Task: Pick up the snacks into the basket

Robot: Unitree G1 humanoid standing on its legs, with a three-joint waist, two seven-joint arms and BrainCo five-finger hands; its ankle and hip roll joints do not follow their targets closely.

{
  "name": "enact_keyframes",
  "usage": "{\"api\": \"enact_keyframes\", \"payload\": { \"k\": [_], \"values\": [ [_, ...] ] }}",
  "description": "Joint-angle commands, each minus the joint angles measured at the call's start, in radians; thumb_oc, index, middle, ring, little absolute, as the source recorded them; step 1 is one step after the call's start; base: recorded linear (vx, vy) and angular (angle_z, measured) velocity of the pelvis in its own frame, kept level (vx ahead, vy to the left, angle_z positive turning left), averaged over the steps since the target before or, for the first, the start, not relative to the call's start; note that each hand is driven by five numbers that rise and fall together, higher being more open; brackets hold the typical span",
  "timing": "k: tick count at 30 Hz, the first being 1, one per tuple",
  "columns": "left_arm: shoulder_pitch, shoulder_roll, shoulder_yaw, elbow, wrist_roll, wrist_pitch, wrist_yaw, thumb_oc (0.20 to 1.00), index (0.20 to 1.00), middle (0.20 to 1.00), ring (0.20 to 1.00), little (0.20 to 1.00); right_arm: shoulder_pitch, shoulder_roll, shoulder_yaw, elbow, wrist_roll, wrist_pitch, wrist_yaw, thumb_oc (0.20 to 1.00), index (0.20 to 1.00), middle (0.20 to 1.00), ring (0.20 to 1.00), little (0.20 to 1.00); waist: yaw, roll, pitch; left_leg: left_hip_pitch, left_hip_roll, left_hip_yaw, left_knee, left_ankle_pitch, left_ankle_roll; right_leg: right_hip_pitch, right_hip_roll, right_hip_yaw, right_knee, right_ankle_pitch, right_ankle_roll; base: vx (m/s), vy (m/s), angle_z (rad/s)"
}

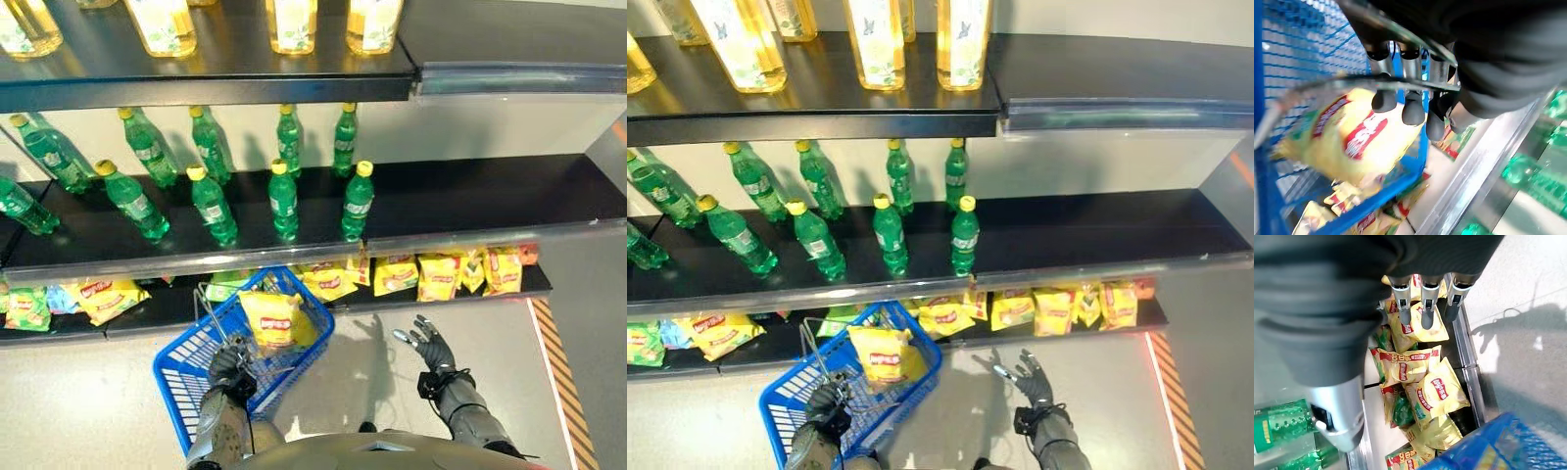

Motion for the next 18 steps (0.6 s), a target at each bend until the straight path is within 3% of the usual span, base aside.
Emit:
{"api": "enact_keyframes", "payload": {
  "k": [1,3,6,7,8,9,10,11,12,14,15,18],
  "values": [
    [-0.043,0.066,0.010,-0.152,0.040,-0.094,-0.007,0.200,0.200,0.200,0.200,0.200,-0.058,0.018,-0.024,-0.046,-0.030,-0.047,-0.010,1.000,1.000,1.000,1.000,1.000,0.001,0.015,0.005,-0.019,-0.048,0.010,0.001,-0.009,0.050,-0.162,-0.117,-0.035,0.329,0.143,0.115,-0.02,0.207,-0.17],
    [-0.033,0.078,0.006,-0.169,0.049,-0.095,-0.011,0.200,0.200,0.200,0.200,0.200,-0.062,0.022,-0.031,-0.055,-0.034,-0.048,-0.014,1.000,1.000,1.000,1.000,1.000,-0.003,0.021,0.015,-0.013,-0.046,0.010,0.001,-0.015,0.054,-0.209,-0.128,-0.041,0.356,0.148,0.114,0.06,0.078,-0.21],
    [-0.014,0.082,0.007,-0.178,0.051,-0.091,-0.020,0.200,0.200,0.200,0.200,0.200,-0.068,0.024,-0.037,-0.045,-0.039,-0.052,-0.038,1.000,1.000,1.000,1.000,1.000,0.006,0.023,0.005,-0.004,-0.049,-0.010,0.001,-0.044,0.031,-0.192,-0.128,-0.072,0.194,0.121,0.094,0.12,-0.039,0.01],
    [-0.014,0.082,0.007,-0.178,0.051,-0.091,-0.020,0.200,0.200,0.200,0.200,0.200,-0.068,0.024,-0.037,-0.045,-0.039,-0.052,-0.038,1.000,1.000,1.000,1.000,1.000,0.005,0.023,0.005,-0.004,-0.049,-0.010,0.001,-0.044,0.031,-0.191,-0.128,-0.072,0.194,0.121,0.094,0.12,-0.133,0.03],
    [-0.016,0.086,0.016,-0.173,0.052,-0.094,-0.017,0.200,0.200,0.200,0.200,0.200,-0.075,0.024,-0.035,-0.048,-0.044,-0.054,-0.048,1.000,1.000,1.000,1.000,1.000,0.003,0.017,0.001,0.004,-0.047,-0.018,0.001,-0.056,0.019,-0.204,-0.115,-0.046,0.075,0.156,0.090,0.09,-0.093,0.13],
    [-0.016,0.086,0.016,-0.173,0.052,-0.094,-0.017,0.200,0.200,0.200,0.200,0.200,-0.075,0.024,-0.035,-0.048,-0.044,-0.054,-0.048,1.000,1.000,1.000,1.000,1.000,0.003,0.017,0.001,0.005,-0.046,-0.018,0.001,-0.056,0.019,-0.203,-0.115,-0.046,0.075,0.157,0.090,0.12,-0.210,0.13],
    [-0.014,0.081,0.020,-0.173,0.056,-0.099,-0.016,0.200,0.200,0.200,0.200,0.200,-0.076,0.021,-0.027,-0.047,-0.053,-0.057,-0.051,1.000,1.000,1.000,1.000,1.000,0.001,-0.002,-0.003,0.003,-0.052,-0.006,0.001,-0.055,0.022,-0.191,-0.093,-0.024,-0.012,0.175,0.075,0.09,-0.108,0.07],
    [-0.013,0.081,0.019,-0.172,0.056,-0.098,-0.016,0.200,0.200,0.200,0.200,0.200,-0.075,0.021,-0.028,-0.047,-0.053,-0.057,-0.051,1.000,1.000,1.000,1.000,1.000,0.002,0.001,-0.006,0.012,-0.051,-0.020,0.001,-0.072,0.012,-0.181,-0.089,-0.015,-0.015,0.164,0.086,0.12,-0.221,0.02],
    [-0.023,0.072,0.023,-0.153,0.049,-0.100,-0.011,0.200,0.200,0.200,0.200,0.200,-0.078,0.012,-0.016,-0.032,-0.064,-0.057,-0.053,1.000,1.000,1.000,1.000,1.000,0.003,-0.010,-0.009,0.010,-0.045,-0.014,0.010,-0.048,0.012,-0.164,-0.066,-0.002,-0.017,0.161,0.063,0.15,-0.190,0.08],
    [-0.030,0.067,0.031,-0.153,0.038,-0.108,-0.015,0.200,0.200,0.200,0.200,0.200,-0.075,0.002,-0.011,-0.034,-0.067,-0.057,-0.043,1.000,1.000,1.000,1.000,1.000,0.007,-0.020,-0.002,-0.007,-0.021,-0.020,0.095,-0.064,-0.005,-0.130,-0.054,-0.028,-0.030,0.147,0.045,0.13,-0.246,0.22],
    [-0.034,0.065,0.030,-0.148,0.039,-0.106,-0.018,0.200,0.200,0.200,0.200,0.200,-0.073,-0.011,-0.007,-0.031,-0.084,-0.058,-0.042,1.000,1.000,1.000,1.000,1.000,0.011,-0.019,0.002,-0.027,0.000,-0.037,0.164,-0.081,-0.031,-0.100,-0.045,-0.038,-0.039,0.126,0.043,0.12,-0.211,0.31],
    [-0.036,0.060,0.015,-0.152,0.024,-0.106,-0.021,0.200,0.200,0.200,0.200,0.200,-0.066,-0.025,-0.002,-0.038,-0.104,-0.068,-0.055,1.000,1.000,1.000,1.000,1.000,0.013,-0.018,0.025,-0.118,0.073,-0.052,0.346,-0.018,-0.083,-0.063,-0.020,-0.068,-0.047,0.093,0.001,0.06,-0.160,0.39]
  ]
}}
